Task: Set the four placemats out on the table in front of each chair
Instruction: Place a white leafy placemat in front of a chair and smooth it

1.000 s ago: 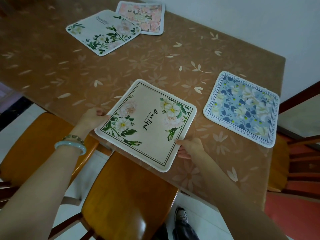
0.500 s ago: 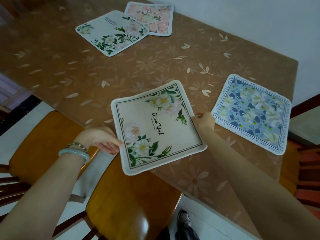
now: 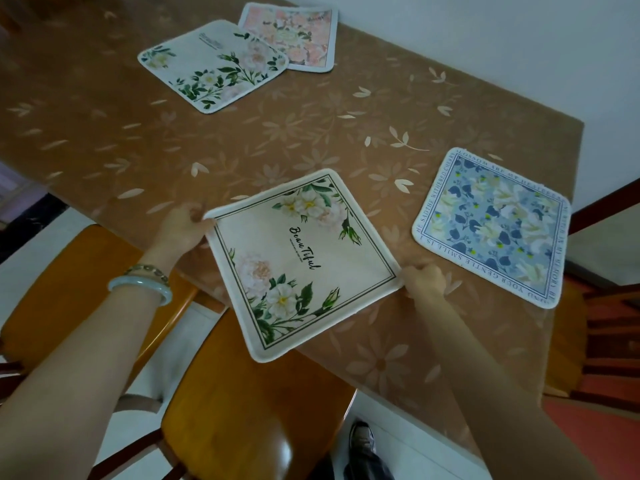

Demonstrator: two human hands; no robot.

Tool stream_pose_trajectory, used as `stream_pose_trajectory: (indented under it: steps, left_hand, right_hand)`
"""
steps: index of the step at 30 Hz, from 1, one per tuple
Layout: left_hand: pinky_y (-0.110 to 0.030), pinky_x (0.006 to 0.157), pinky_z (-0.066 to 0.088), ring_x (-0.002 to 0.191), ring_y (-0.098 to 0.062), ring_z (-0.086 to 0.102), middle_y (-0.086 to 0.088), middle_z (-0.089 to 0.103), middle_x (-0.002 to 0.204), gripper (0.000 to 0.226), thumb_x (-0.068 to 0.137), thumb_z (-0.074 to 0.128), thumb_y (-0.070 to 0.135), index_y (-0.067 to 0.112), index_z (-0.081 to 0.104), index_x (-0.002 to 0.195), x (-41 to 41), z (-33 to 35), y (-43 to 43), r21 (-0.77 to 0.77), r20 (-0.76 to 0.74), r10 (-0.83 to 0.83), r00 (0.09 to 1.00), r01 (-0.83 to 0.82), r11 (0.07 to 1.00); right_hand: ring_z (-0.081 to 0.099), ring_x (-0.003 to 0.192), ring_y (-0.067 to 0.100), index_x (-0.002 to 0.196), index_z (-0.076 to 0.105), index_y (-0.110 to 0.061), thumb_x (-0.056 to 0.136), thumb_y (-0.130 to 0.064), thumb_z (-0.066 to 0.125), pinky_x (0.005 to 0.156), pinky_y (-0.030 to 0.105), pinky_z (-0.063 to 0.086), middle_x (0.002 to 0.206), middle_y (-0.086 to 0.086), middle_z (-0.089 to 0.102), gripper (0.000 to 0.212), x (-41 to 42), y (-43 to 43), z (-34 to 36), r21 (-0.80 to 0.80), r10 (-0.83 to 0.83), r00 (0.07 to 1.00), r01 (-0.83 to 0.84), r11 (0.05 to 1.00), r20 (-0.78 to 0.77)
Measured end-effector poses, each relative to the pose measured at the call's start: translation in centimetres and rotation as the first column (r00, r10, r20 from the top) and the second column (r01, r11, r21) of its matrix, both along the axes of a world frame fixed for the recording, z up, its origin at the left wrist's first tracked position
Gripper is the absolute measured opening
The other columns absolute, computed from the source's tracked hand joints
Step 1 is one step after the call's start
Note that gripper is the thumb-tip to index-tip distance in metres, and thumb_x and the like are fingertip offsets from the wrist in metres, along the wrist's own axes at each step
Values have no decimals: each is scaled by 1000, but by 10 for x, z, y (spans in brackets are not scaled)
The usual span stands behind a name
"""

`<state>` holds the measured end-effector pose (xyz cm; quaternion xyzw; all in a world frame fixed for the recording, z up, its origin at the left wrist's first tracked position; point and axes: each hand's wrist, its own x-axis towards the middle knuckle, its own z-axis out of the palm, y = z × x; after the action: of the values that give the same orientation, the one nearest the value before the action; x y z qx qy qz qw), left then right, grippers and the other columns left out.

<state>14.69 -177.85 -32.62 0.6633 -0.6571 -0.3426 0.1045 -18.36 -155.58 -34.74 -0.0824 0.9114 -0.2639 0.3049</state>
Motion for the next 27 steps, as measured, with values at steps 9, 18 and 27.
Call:
stream_pose_trajectory:
  steps: [9,18,27]
  left_hand:
    - [-7,53,42,70,-16,59,-18,63,99,28,90,62,12,1,61,116,-9,-6,-4,2,-7,-85,996,85,996]
    - [-36,76,57,93,-31,67,-18,69,95,13,76,76,0,5,71,87,22,1,3,225,-55,24,998,-11,974]
    - [-38,80,59,90,-28,69,-16,69,94,19,77,75,1,3,69,94,31,1,25,306,-39,15,999,-2,952]
  right_hand:
    - [64,59,22,99,67,2,79,3,66,55,31,60,76,11,62,20,-5,5,-4,-98,-58,985,75,992,163]
    - [70,89,25,102,70,-12,80,-4,63,82,41,58,97,12,73,24,-22,-21,2,-219,-51,999,53,974,16]
    - [66,87,24,106,70,-10,82,-5,64,76,29,53,102,12,70,25,-28,-53,10,-325,-54,998,39,945,-38]
